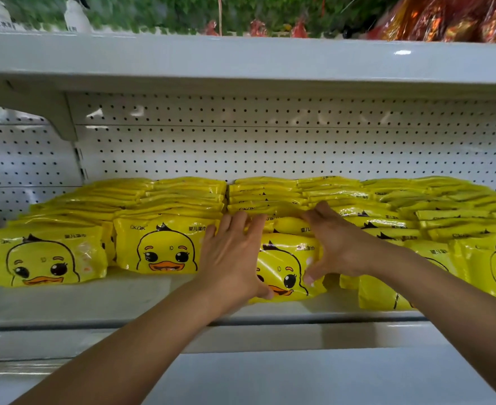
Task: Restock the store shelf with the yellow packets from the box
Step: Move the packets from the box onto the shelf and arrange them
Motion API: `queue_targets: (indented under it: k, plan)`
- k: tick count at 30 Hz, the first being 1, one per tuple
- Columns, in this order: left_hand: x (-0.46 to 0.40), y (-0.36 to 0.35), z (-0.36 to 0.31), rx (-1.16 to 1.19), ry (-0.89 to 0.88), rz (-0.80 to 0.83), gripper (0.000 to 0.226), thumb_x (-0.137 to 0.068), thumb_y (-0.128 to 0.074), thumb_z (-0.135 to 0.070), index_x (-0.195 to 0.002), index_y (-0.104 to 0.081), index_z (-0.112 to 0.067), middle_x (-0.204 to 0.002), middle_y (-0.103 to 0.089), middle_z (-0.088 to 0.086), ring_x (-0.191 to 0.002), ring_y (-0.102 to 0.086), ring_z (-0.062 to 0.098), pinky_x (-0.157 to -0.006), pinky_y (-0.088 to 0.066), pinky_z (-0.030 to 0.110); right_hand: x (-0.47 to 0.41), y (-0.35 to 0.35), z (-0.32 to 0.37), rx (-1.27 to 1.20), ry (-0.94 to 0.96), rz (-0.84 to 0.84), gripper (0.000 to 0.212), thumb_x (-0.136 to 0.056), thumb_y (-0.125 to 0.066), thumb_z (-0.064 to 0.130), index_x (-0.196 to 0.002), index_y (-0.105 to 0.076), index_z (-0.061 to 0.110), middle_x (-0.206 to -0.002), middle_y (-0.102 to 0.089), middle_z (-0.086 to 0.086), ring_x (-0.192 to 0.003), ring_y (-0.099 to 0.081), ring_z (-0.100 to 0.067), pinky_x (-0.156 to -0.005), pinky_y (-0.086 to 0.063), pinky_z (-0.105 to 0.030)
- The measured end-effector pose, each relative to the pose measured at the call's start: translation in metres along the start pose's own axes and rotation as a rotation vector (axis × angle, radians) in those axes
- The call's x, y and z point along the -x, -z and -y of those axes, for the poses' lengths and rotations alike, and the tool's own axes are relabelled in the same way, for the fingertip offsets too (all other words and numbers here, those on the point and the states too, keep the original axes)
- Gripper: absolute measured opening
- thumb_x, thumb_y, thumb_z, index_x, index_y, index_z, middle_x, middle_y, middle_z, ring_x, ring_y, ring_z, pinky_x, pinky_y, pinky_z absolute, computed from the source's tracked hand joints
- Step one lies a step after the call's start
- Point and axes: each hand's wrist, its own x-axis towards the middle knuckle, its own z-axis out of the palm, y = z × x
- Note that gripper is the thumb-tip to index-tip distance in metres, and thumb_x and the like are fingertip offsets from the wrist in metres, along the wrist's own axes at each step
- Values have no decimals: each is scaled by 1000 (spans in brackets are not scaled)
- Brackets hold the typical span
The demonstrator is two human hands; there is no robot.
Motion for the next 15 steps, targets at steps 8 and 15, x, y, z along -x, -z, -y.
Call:
queue_targets:
  k: [8,15]
  plan:
    - [-15,-7,7,-36,-11,-29,111,-54,-76,-65,-139,-24,-18,-134,-30,-2,-124,-32,19,-101,-30,31,-19,1,11,180,-59,-68,102,-54,-82,52,-132,-31,12,-129,-31,-5,-120,-36,-24,-102,-29,-33]
    - [-22,-17,13,-130,-1,-144,120,-11,-79,-71,-113,-63,-9,-95,-58,7,-84,-59,25,-70,-50,38,-28,-5,11,334,-47,-146,104,-53,-78,60,-131,-31,10,-128,-36,-5,-119,-41,-23,-101,-29,-32]
